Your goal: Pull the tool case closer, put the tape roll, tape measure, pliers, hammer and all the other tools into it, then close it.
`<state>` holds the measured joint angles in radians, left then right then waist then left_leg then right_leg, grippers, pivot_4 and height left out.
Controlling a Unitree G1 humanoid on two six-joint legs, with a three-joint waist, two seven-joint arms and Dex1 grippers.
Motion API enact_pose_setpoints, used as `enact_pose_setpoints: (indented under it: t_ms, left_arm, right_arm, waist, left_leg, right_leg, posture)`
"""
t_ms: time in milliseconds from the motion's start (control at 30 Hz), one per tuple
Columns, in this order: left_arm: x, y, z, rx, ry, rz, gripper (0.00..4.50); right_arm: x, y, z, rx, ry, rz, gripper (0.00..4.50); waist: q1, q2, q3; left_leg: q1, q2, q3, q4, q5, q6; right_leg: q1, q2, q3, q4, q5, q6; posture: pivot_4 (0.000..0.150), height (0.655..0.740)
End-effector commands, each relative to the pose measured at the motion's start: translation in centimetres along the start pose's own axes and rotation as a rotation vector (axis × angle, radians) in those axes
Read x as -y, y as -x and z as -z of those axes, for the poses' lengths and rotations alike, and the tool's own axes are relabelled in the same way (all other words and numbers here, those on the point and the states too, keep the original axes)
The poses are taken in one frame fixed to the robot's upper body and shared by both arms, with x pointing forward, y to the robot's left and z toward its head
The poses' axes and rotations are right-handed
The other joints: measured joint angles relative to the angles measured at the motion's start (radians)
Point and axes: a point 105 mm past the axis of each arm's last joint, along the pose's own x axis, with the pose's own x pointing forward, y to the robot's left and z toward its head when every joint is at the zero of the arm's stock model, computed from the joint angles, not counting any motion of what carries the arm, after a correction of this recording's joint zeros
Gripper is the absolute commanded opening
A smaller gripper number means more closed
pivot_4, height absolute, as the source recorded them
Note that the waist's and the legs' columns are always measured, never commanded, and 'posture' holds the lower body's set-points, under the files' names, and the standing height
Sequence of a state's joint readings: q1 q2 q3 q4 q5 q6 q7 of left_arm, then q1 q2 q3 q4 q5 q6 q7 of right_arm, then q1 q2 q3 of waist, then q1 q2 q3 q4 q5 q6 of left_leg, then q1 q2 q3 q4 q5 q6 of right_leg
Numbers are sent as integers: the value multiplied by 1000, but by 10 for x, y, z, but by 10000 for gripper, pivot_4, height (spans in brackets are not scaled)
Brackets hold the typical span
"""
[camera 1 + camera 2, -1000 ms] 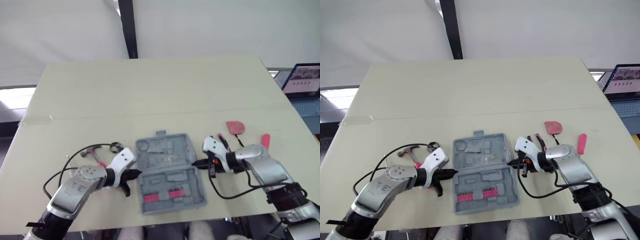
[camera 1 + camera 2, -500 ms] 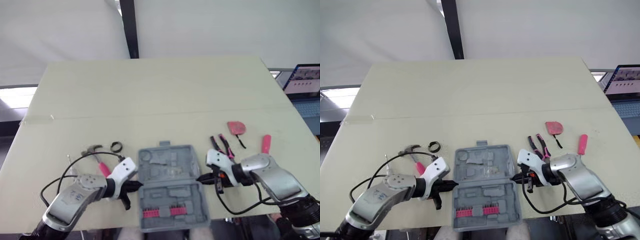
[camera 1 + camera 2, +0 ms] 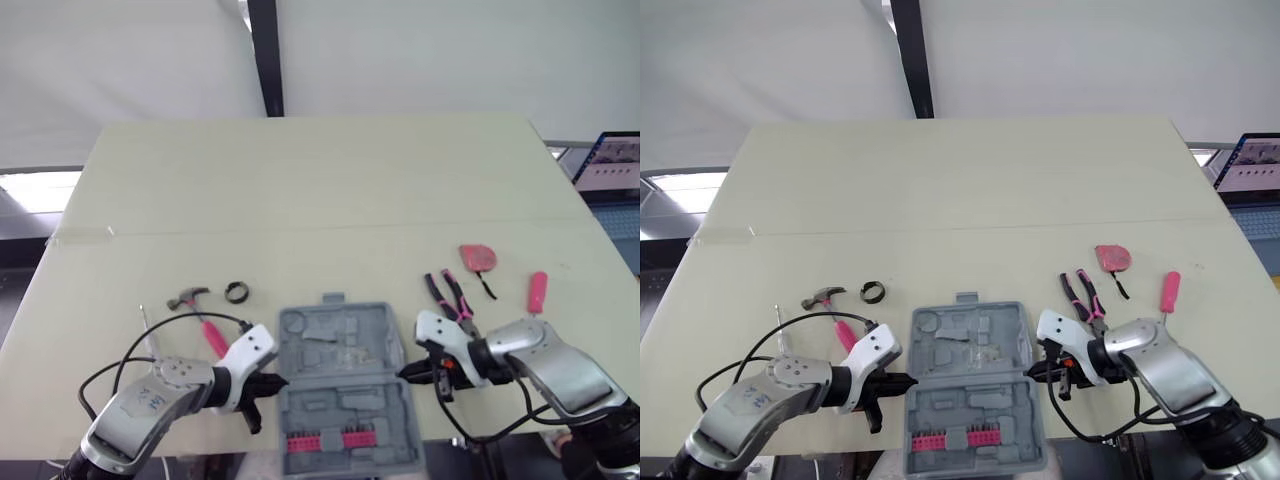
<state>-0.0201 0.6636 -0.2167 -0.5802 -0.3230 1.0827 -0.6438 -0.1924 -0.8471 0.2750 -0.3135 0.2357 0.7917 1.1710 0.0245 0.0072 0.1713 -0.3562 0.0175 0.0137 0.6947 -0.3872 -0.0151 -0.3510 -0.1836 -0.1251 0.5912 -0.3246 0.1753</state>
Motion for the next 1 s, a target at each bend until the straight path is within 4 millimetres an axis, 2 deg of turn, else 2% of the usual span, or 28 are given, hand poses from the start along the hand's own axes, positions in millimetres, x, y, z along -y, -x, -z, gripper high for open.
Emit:
enact_pose_setpoints:
  t_ms: [33, 400, 667, 767, 867, 933, 1000]
  left_arm:
    - [7, 1, -10, 32, -34, 25, 0]
    - [0, 3, -6, 16, -22, 4, 0]
    - [-4, 7, -6, 22, -20, -20, 0]
    - [-8, 19, -10, 50, -33, -55, 0]
    - [-3, 48, -22, 186, -41, -62, 0]
    - [0, 63, -29, 287, -48, -76, 0]
    - [0, 75, -25, 340, -39, -119, 0]
  right_arm:
    - [-8, -2, -8, 29, 31, -29, 350]
    - [10, 11, 4, -5, 11, 62, 350]
    - [13, 21, 10, -5, -12, 80, 350]
    - [15, 36, 14, 5, -43, 115, 350]
    - [6, 66, 11, 96, -137, 154, 350]
    - [-1, 76, 10, 135, -168, 163, 350]
    - [-7, 84, 8, 189, -175, 178, 350]
  waist:
    - [0, 0, 0]
    - [0, 0, 0]
    - [1, 0, 0]
    - [1, 0, 0]
    - [1, 0, 0]
    - [2, 0, 0]
    - [2, -1, 0]
  left_leg:
    - [0, 0, 0, 0, 0, 0]
    - [0, 0, 0, 0, 0, 0]
    - [0, 0, 0, 0, 0, 0]
    - [0, 0, 0, 0, 0, 0]
    - [-1, 0, 0, 0, 0, 0]
    - [-2, 1, 0, -1, 0, 0]
    - [-2, 1, 0, 0, 0, 0]
  right_leg:
    - [0, 0, 0, 0, 0, 0]
    - [0, 0, 0, 0, 0, 0]
    - [0, 0, 0, 0, 0, 0]
    - [0, 0, 0, 0, 0, 0]
    - [0, 0, 0, 0, 0, 0]
    - [-1, 0, 0, -1, 0, 0]
    - [-1, 0, 0, -2, 0, 0]
  posture:
    - [1500, 7400]
    - [1500, 7400]
    - [1500, 7400]
    - [1500, 7400]
    - [1500, 7400]
    - [1500, 7400]
    - [1500, 7400]
